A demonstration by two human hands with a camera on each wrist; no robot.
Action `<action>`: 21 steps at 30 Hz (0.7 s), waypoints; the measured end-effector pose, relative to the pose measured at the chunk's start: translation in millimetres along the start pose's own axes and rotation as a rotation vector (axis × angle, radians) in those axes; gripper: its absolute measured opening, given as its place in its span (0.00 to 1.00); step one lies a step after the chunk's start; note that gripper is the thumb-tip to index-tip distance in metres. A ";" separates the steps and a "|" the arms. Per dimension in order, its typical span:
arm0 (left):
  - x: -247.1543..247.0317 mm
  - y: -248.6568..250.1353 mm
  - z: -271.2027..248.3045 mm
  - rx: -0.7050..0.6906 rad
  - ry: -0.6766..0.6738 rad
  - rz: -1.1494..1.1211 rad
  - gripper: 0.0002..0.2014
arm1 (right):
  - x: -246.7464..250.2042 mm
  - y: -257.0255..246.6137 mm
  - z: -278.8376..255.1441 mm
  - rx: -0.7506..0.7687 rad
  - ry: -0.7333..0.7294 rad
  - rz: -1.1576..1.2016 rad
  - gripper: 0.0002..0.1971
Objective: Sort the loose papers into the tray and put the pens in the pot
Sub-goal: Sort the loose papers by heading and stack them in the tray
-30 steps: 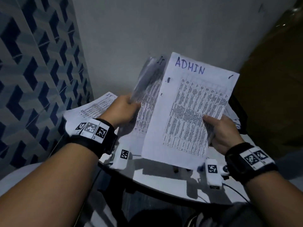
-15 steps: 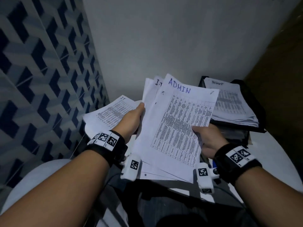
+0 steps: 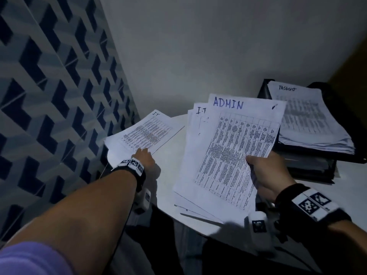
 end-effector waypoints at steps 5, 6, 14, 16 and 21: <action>-27.0 5.3 17.1 -0.038 -0.100 0.109 0.15 | -3.8 -0.7 11.3 0.002 0.015 -0.026 0.06; -24.3 6.7 17.1 -0.048 -0.083 0.104 0.14 | -5.1 1.4 14.8 -0.016 0.020 -0.024 0.07; -37.1 -13.5 11.0 -0.045 0.011 0.150 0.21 | -3.4 17.5 21.6 -0.054 0.045 0.013 0.11; -41.3 -8.7 8.1 -0.077 -0.001 0.144 0.24 | -1.0 18.3 18.8 -0.041 0.054 0.049 0.11; -47.0 13.9 -14.1 -0.129 -0.089 0.109 0.38 | 9.0 12.0 13.4 -0.023 0.066 0.080 0.11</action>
Point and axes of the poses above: each hand's wrist, its own z-axis towards the middle knuckle, its own x-axis out of the back of the hand, y = z × x, the point moved 8 cm from there along z, towards the middle knuckle, and after that the axes turned 4 degrees about x, right-handed, at the moved point
